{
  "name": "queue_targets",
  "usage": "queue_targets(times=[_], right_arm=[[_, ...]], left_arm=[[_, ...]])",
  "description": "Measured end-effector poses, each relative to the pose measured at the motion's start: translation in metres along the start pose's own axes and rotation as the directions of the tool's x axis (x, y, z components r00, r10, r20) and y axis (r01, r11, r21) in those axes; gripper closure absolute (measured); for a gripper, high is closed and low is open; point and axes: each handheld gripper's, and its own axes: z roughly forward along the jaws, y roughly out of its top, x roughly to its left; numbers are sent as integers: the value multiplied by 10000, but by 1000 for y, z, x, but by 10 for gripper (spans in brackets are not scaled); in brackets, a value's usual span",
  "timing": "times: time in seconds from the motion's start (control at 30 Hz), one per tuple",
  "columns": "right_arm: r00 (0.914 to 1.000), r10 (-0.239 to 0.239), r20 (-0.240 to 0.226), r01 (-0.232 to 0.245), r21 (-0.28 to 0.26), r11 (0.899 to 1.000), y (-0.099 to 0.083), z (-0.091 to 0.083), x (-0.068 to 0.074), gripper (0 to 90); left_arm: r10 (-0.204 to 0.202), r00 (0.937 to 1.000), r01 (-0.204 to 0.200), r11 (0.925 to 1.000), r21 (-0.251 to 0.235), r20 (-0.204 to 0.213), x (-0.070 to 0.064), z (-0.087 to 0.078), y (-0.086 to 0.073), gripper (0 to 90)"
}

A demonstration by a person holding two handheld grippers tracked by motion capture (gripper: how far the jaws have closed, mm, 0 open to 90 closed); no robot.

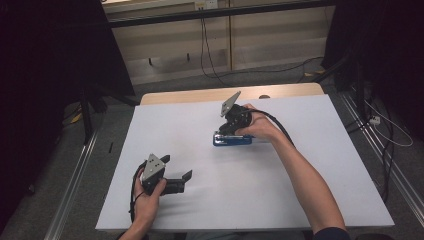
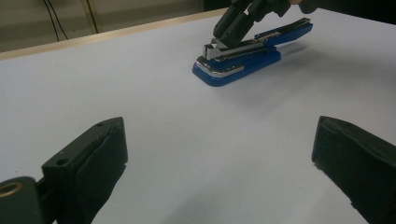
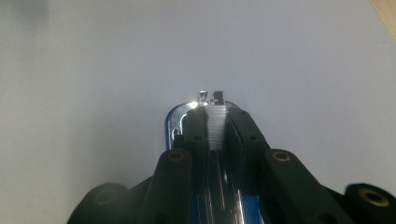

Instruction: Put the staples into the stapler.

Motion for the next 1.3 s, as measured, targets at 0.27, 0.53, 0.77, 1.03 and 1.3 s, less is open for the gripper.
queue_targets(times=[0.27,0.53,0.77,1.03,1.3], right_arm=[[10000,-18,-50,18,76,10000,0,3,0,796],[9997,-219,-56,221,229,9995,3,4,-1,796],[9997,-231,-54,232,238,9994,4,4,-1,796],[9996,-290,-47,291,262,9992,5,4,0,795],[9998,-217,-39,217,191,9996,5,5,-1,791]], left_arm=[[1,10000,-1,10000,-25,4,0,0,0,36],[4,10000,-4,10000,-36,19,0,0,0,36],[19,10000,-19,10000,0,13,0,0,0,36],[1,10000,-1,10000,-6,-15,0,0,0,36],[85,9999,-85,9999,72,57,-2,2,0,36]])
